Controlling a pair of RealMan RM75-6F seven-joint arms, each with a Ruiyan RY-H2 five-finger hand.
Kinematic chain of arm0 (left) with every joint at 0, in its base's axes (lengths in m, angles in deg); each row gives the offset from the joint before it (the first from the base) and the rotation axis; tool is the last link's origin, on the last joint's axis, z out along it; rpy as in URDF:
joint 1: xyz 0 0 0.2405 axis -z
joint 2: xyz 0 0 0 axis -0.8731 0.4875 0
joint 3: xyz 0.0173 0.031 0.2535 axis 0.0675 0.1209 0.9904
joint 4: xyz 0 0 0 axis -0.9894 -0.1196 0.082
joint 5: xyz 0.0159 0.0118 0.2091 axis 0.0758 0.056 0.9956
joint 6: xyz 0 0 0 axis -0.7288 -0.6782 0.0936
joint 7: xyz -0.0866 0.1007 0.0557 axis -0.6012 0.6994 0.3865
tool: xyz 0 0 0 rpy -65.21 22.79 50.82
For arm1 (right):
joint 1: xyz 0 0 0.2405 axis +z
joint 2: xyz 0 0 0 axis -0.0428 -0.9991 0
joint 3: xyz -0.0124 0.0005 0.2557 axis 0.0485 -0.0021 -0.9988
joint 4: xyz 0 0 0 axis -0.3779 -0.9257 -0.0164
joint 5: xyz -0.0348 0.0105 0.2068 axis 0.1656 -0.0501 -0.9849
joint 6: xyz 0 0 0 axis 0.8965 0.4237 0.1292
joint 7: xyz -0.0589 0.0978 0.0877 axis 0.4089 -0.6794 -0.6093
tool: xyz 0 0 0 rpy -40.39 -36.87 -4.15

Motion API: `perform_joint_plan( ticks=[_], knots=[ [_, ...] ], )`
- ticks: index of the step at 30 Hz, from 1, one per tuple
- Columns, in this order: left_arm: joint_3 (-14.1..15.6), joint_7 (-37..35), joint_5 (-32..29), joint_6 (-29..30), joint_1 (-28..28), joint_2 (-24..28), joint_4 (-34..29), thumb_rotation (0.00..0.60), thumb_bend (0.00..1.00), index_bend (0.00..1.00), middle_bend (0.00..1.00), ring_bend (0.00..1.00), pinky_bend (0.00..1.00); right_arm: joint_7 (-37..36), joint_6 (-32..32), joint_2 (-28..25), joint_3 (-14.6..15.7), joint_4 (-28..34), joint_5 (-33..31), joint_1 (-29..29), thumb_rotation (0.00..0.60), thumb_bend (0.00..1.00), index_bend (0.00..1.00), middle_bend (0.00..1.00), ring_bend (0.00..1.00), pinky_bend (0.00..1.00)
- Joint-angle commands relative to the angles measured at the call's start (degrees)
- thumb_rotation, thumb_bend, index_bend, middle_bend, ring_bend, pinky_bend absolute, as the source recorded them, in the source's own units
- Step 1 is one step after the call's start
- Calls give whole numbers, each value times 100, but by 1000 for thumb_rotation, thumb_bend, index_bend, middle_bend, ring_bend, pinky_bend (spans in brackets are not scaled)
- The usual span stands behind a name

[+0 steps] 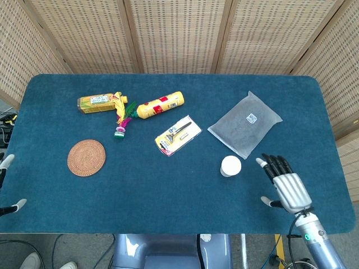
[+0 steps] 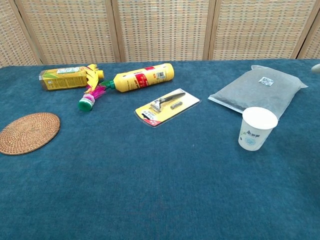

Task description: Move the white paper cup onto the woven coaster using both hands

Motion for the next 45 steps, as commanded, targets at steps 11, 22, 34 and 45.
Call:
perform_joint_plan(
  ticks=[11, 22, 34, 45],
  knots=[
    [-82, 376, -400, -303, 200, -175, 52, 600, 0, 0, 0, 0, 0, -731, -1582, 561, -328, -1097, -506, 1331, 600, 0, 108, 82, 2, 62],
    [-69, 472, -474, -361, 253, -225, 63, 600, 0, 0, 0, 0, 0, -585, -2169, 1075, -418, -1564, -1187, 1805, 600, 0, 208, 177, 116, 210],
    [-77, 375, -528, -408, 282, -187, 81, 600, 0, 0, 0, 0, 0, -680, -1892, 1421, -446, -1723, -1090, 1970, 600, 130, 369, 420, 388, 539],
    [-62, 202, -543, -534, 328, -121, 87, 600, 0, 0, 0, 0, 0, -403, -2497, 1563, -1064, -1058, -1681, 2849, 600, 129, 373, 423, 388, 539]
  ],
)
